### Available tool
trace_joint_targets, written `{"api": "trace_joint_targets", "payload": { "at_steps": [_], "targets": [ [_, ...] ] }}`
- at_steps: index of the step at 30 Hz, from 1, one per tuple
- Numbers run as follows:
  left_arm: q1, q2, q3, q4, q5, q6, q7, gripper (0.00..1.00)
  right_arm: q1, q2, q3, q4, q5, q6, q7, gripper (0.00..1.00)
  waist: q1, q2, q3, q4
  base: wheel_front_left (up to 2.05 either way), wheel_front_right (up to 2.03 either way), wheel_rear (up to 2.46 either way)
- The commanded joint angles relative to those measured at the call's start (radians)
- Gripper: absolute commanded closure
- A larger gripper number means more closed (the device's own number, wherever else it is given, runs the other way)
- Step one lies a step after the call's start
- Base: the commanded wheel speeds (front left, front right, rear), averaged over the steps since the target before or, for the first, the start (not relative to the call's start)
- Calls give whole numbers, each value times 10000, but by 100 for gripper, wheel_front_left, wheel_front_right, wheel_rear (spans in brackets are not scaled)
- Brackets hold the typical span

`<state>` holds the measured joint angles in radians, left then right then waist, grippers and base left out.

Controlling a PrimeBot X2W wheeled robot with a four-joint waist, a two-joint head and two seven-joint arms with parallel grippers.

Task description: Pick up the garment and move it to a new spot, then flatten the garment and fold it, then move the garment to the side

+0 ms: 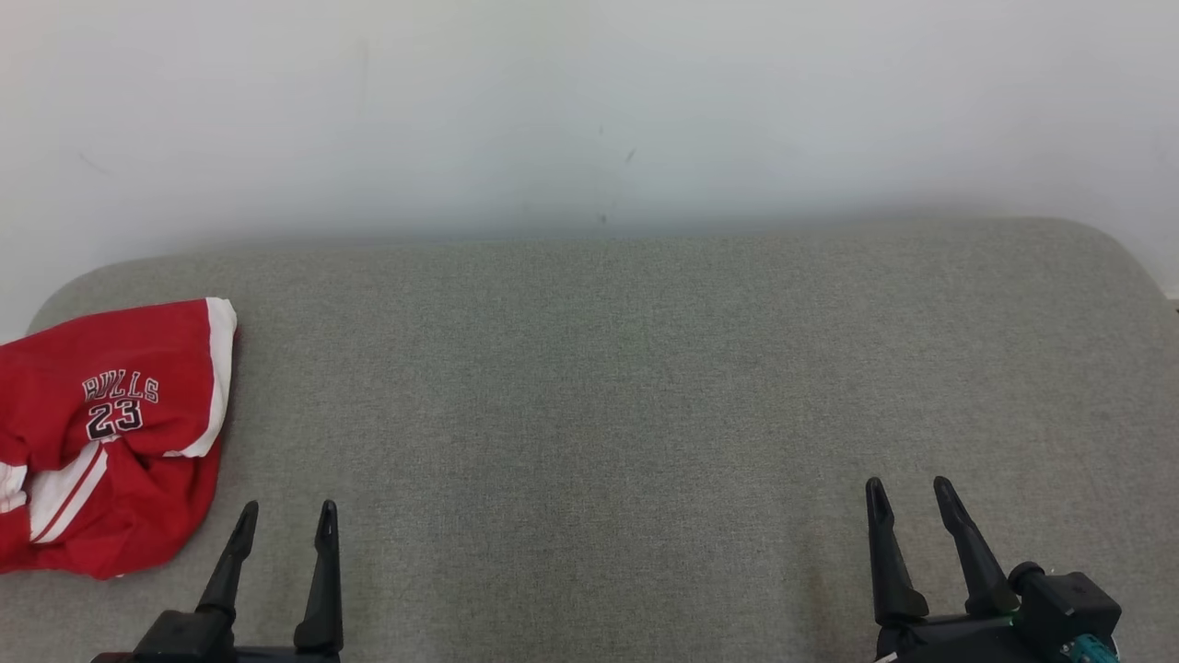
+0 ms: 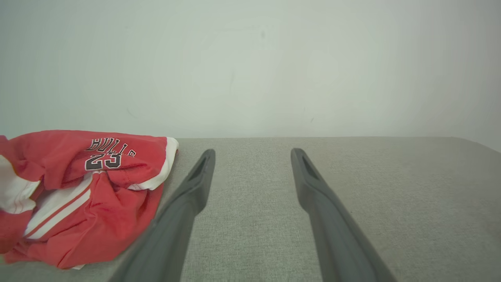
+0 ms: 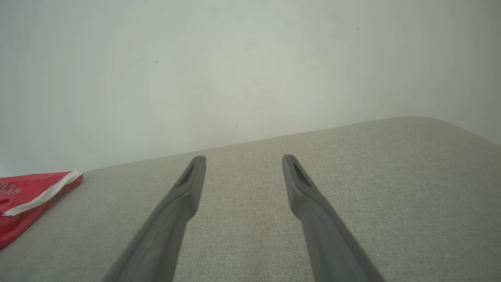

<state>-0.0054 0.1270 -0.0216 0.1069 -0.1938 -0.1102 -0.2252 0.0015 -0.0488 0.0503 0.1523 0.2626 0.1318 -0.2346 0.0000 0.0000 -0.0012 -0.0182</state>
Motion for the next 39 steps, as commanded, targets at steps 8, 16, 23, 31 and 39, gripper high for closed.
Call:
{"api": "trace_joint_targets", "payload": {
  "at_steps": [8,16,23,31,39],
  "targets": [
    [274,97,50,-704,592,258,533,0,142,-25,-49,-145,-633,-20,-1,0,0,0,-31,-28,0,0,0],
    [468,148,103,-932,661,278,744,0,232,-25,-211,-316,-815,-21,167,0,0,0,-46,-41,0,0,0],
    [554,213,149,-1067,464,350,858,0,309,-25,-361,-460,-593,-21,421,0,0,0,-53,-35,0,0,0],
    [555,240,91,-1049,453,406,906,0,359,-24,-382,-608,-552,-21,622,0,0,0,-55,-28,0,0,0],
    [529,275,46,-988,360,455,878,0,377,-25,-353,-635,-516,-21,658,0,0,0,-76,-5,0,0,0]
  ]
}}
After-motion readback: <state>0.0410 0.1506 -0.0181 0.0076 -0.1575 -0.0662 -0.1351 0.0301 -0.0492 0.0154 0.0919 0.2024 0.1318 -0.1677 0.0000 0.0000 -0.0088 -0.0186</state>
